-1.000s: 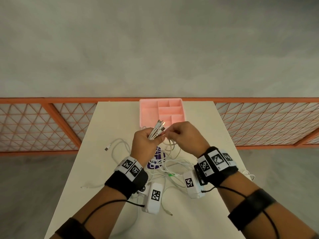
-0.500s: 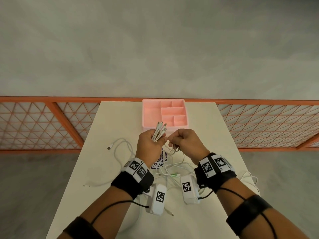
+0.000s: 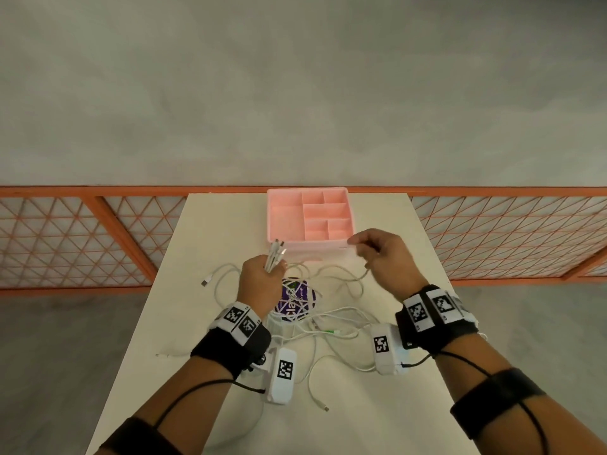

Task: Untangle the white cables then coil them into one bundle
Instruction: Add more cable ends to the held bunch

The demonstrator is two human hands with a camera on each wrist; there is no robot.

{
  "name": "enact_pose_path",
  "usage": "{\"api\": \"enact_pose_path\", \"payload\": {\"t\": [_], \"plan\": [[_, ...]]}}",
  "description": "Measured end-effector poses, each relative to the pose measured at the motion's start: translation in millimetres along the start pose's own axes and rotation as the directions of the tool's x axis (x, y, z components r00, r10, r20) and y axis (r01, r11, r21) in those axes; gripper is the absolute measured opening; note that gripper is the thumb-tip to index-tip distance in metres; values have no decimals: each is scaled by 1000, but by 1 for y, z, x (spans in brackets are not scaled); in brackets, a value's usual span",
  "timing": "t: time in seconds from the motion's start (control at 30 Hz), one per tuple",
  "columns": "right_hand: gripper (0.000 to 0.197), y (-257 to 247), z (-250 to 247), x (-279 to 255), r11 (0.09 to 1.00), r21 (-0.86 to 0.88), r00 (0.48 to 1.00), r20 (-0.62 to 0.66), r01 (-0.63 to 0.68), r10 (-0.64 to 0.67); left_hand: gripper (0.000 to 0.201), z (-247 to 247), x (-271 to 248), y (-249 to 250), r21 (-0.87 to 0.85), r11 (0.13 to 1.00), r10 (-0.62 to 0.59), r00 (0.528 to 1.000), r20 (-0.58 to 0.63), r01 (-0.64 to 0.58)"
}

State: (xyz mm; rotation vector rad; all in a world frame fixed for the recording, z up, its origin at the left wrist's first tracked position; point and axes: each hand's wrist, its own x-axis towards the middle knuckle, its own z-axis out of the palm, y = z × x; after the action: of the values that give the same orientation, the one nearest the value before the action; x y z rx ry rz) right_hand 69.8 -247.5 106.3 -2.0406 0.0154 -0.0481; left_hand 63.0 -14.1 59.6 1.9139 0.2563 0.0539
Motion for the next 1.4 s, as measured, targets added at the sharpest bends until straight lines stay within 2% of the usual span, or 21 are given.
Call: {"api": "enact_pose_path", "payload": {"t": [0.17, 0.23, 0.27, 0.33, 0.37, 0.43, 0.5, 0.53, 0.57, 0.6, 0.63, 0.67, 0.77, 0.83, 0.9, 1.0, 1.1, 1.2, 1.3, 1.37, 1.4], "plan": [[38, 10, -35, 9, 962, 216, 978, -85, -168, 190, 33, -19, 15, -30, -86, 985, -160, 984, -76, 153], [35, 12, -51, 14, 903, 374, 942, -172, -210, 290, 35, -20, 15, -34, -79, 982, -177, 979, -96, 170], [34, 11, -63, 17, 857, 475, 906, -246, -197, 345, 35, -21, 15, -35, -72, 982, -182, 978, -102, 175], [33, 11, -95, 22, 718, 685, 791, -368, -124, 488, 35, -24, 15, -38, -79, 979, -196, 974, -113, 187], [32, 13, -112, 24, 683, 724, 734, -415, -92, 538, 34, -26, 15, -40, -88, 976, -208, 970, -121, 199], [33, 11, -136, 21, 756, 626, 653, -494, -192, 574, 30, -28, 16, -42, -107, 969, -235, 962, -137, 222], [25, 15, -155, 13, 759, 598, 573, -538, -258, 618, 28, -29, 17, -42, -133, 964, -250, 957, -145, 232], [29, 25, -162, 13, 743, 620, 552, -538, -252, 637, 27, -28, 18, -42, -152, 960, -257, 955, -151, 235], [40, 35, -165, 14, 729, 654, 568, -529, -200, 630, 26, -27, 18, -41, -178, 954, -267, 952, -151, 239], [40, 48, -171, 15, 715, 678, 559, -530, -173, 638, 24, -26, 19, -41, -206, 949, -271, 952, -143, 239], [33, 59, -172, 14, 698, 694, 529, -530, -177, 662, 22, -24, 20, -40, -229, 945, -266, 955, -129, 233], [27, 68, -169, 12, 693, 689, 527, -516, -212, 675, 21, -22, 20, -39, -240, 945, -255, 960, -114, 222], [33, 84, -147, 11, 642, 716, 456, -490, -275, 743, 29, -15, 20, -34, -222, 959, -199, 976, -92, 175], [36, 85, -130, 8, 594, 747, 483, -418, -299, 769, 34, -14, 20, -31, -171, 974, -168, 981, -99, 150], [35, 87, -114, 6, 579, 747, 555, -344, -326, 757, 28, -15, 17, -29, -100, 988, -128, 987, -94, 118], [18, 76, -95, 4, 601, 734, 679, -267, -316, 683, 22, -17, 13, -26, -33, 997, -77, 993, -92, 74], [16, 53, -85, 7, 718, 620, 832, -181, -317, 524, 19, -19, 14, -21, -97, 994, -74, 984, -160, 59], [20, 23, -77, 5, 915, 297, 955, -31, -273, 295, 22, -20, 18, -6, -211, 977, -48, 981, -187, 8], [12, -8, -62, 0, 979, 97, 967, 197, -181, 159, 16, -15, 13, 23, -318, 946, 52, 996, -66, -70], [12, -25, -50, -3, 984, 113, 950, 296, -136, 97, 7, -7, 4, 42, -404, 906, 162, 985, 62, -124], [13, -33, -44, -4, 978, 170, 943, 329, -120, 59, 11, -3, -1, 49, -431, 891, 212, 970, 121, -141]]}}
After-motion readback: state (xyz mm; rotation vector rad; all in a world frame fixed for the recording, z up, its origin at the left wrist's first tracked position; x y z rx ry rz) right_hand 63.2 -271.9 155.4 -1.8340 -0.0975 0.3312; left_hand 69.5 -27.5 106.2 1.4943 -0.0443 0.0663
